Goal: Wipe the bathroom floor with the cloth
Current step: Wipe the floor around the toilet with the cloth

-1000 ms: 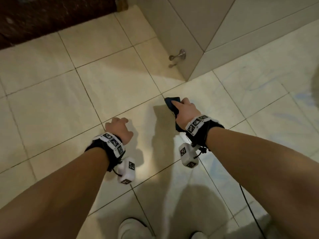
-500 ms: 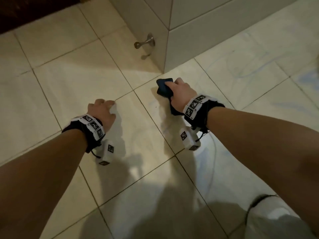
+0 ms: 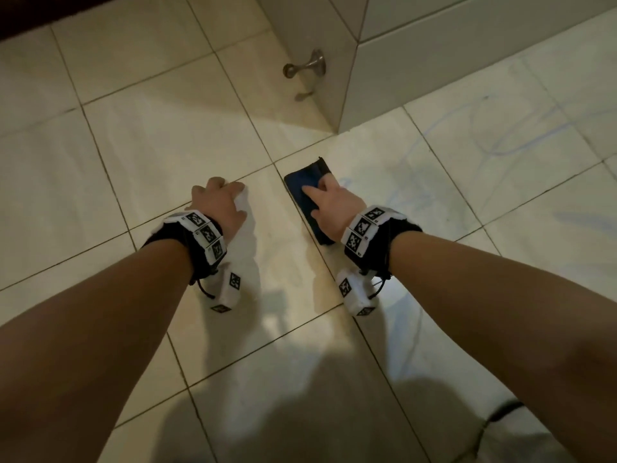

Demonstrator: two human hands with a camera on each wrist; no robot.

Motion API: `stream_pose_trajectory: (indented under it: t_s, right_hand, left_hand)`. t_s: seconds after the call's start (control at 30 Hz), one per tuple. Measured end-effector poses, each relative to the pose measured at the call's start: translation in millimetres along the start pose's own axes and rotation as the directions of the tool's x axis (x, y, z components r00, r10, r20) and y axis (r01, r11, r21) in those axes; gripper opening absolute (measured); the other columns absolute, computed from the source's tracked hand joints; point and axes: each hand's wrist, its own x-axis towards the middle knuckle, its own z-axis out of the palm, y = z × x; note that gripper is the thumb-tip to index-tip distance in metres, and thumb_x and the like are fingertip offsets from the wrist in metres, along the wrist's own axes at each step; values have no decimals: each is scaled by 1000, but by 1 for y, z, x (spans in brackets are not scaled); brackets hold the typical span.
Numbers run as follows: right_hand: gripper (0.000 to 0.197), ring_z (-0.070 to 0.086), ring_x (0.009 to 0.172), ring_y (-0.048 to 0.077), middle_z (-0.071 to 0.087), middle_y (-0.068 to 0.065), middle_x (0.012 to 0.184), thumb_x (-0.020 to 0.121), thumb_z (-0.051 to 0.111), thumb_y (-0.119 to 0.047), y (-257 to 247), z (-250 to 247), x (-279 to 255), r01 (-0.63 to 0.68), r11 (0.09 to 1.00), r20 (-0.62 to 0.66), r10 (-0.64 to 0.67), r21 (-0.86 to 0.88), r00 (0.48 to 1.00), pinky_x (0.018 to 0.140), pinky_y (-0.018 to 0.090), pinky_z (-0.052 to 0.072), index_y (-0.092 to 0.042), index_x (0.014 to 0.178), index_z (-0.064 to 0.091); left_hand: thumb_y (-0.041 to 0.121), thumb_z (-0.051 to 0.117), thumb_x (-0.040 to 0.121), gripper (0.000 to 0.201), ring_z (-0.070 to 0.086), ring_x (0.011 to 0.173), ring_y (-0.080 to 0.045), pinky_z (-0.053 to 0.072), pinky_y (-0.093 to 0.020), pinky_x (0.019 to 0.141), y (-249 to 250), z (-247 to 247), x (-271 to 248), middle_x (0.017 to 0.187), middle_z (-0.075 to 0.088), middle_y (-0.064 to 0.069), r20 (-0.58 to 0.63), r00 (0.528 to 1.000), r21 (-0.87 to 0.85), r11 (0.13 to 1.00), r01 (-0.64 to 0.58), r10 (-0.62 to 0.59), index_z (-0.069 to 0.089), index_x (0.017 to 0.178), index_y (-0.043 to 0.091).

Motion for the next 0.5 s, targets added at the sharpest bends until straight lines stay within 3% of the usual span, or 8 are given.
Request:
stream_pose_trajectory:
  t_s: [0.1, 0.17, 0.33, 0.5]
  right_hand:
    - [58, 54, 110, 31, 31, 10, 141, 99, 50, -19, -8, 12, -1, 106, 992, 55, -102, -71, 993, 77, 36, 46, -25, 152, 28]
    - [59, 51, 113, 31, 30, 10, 143, 98, 53, -20, -14, 20, 1, 138, 983, 64, -130, -123, 989, 77, 37, 46, -30, 151, 30]
    - [55, 47, 116, 31, 32, 8, 139, 99, 51, -26, -14, 18, 10, 100, 991, 18, -99, -89, 995, 83, 40, 50, -38, 149, 32]
    - [57, 45, 114, 28, 31, 7, 139, 101, 48, -25, -8, 17, 17, 78, 992, -28, -82, -100, 996, 72, 35, 41, -40, 152, 27]
  left_hand:
    - [34, 58, 90, 55, 32, 124, -38, 42, -48, 96, 7, 4, 7, 142, 32, -9, -25, 999, 17, 999, 41, -40, 40, 142, 32]
    - [34, 62, 86, 54, 33, 120, -40, 45, -48, 92, 10, 4, 12, 136, 33, -10, -38, 998, 27, 998, 55, -54, 42, 137, 31]
    - [29, 70, 80, 56, 34, 118, -39, 43, -43, 83, 16, -8, 27, 131, 33, -10, 17, 990, 20, 990, 140, -140, 45, 130, 33]
    - [28, 69, 80, 58, 33, 121, -38, 44, -42, 82, 18, -8, 28, 133, 32, -9, 45, 985, 35, 985, 167, -168, 42, 132, 35]
